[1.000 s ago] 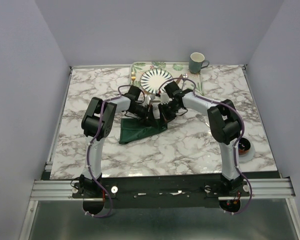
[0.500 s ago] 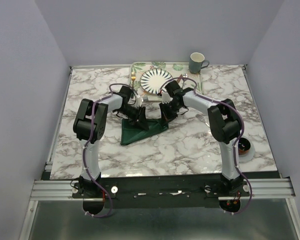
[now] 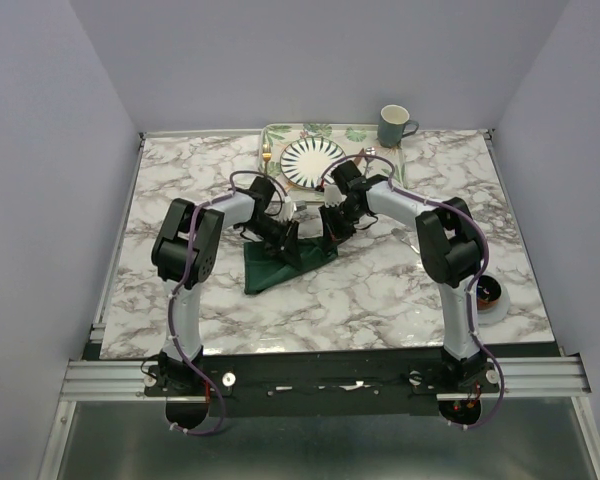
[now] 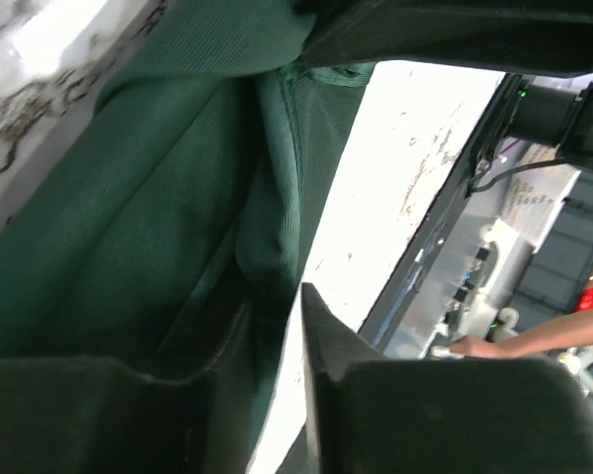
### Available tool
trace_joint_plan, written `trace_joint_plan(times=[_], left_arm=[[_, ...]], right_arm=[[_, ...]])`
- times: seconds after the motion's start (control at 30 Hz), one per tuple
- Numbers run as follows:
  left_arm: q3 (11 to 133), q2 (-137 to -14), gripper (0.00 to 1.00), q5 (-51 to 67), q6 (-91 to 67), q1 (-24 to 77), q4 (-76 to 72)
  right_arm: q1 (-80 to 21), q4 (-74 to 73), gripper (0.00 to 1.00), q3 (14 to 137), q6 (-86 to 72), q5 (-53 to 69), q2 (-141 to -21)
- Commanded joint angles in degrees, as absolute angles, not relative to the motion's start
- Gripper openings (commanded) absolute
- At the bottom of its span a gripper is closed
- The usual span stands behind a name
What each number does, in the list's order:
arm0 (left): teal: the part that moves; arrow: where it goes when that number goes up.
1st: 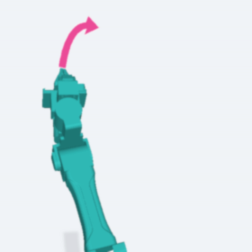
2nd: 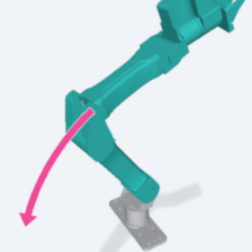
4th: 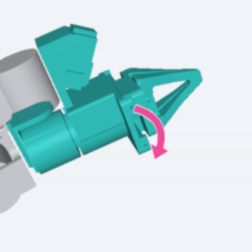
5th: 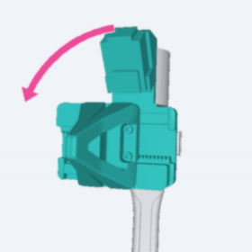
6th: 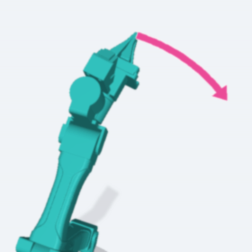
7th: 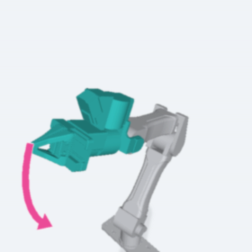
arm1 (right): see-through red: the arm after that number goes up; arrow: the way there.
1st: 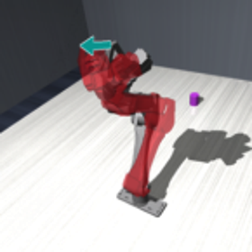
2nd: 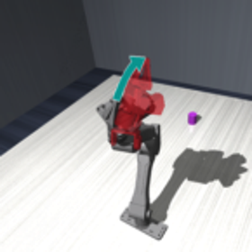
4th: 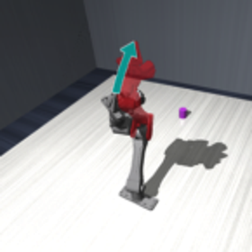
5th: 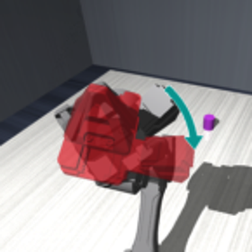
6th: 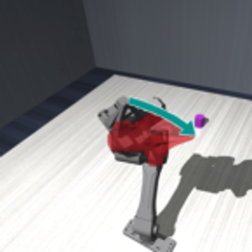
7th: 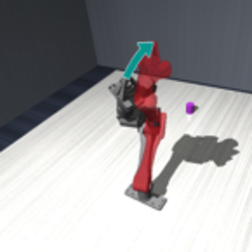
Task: Fold the napkin into a case and place the utensils inside
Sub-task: Stuff the top corner of the smaller-rectangle-folded napkin at the center of the board.
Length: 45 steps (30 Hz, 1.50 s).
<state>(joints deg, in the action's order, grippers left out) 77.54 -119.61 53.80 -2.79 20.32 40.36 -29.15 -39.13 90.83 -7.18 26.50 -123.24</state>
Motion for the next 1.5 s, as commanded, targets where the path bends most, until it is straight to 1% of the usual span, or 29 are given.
trace_joint_plan(times=[0.0,0.1,0.23,0.33,0.37,0.63,0.67,0.77,0.9,1.23,1.33,1.37,1.47], left_arm=[[79.71,-120.40,0.12,52.91,-5.62,20.92,37.79],[82.17,-121.81,0.00,52.74,-7.20,20.92,37.18],[84.02,-123.48,0.00,52.30,-7.56,20.92,38.23],[84.55,-125.15,0.00,52.56,-6.86,20.92,39.98],[84.55,-125.42,0.00,52.65,-6.77,20.92,40.34],[86.21,-128.58,0.00,52.29,-6.07,20.66,42.79],[86.57,-128.93,0.00,52.29,-6.24,20.57,43.06],[87.71,-129.99,0.00,52.38,-5.98,20.39,44.20],[88.07,-130.78,0.00,52.64,-6.06,20.22,45.09],[89.73,-131.57,0.00,52.82,-4.22,19.78,47.54],[89.21,-131.40,0.00,52.91,-3.87,19.78,47.72],[89.12,-131.40,0.00,52.91,-3.87,19.78,47.90],[88.25,-131.05,0.00,53.00,-2.64,19.77,48.34]], right_arm=[[-28.65,-40.96,0.01,90.18,-4.83,25.22,-125.60],[-28.65,-41.04,0.01,90.26,-4.66,25.31,-125.42],[-28.65,-41.31,0.01,90.70,-3.52,26.10,-124.19],[-28.65,-42.62,0.10,91.93,-2.12,26.02,-122.70],[-28.57,-43.24,0.15,93.33,-1.67,25.84,-122.52],[-27.69,-47.55,0.36,97.82,2.02,28.30,-120.50],[-27.51,-47.64,0.40,98.17,2.20,28.91,-120.41],[-26.46,-47.46,0.44,98.88,1.85,31.28,-119.88],[-24.09,-45.62,0.44,100.37,0.26,33.05,-121.11],[-23.64,-41.05,0.44,103.88,-5.09,33.49,-125.68],[-23.64,-39.55,0.41,104.50,-8.08,33.57,-126.91],[-23.64,-39.46,0.37,104.76,-9.39,33.14,-127.78],[-23.12,-37.80,0.33,102.93,-11.94,32.35,-127.45]])
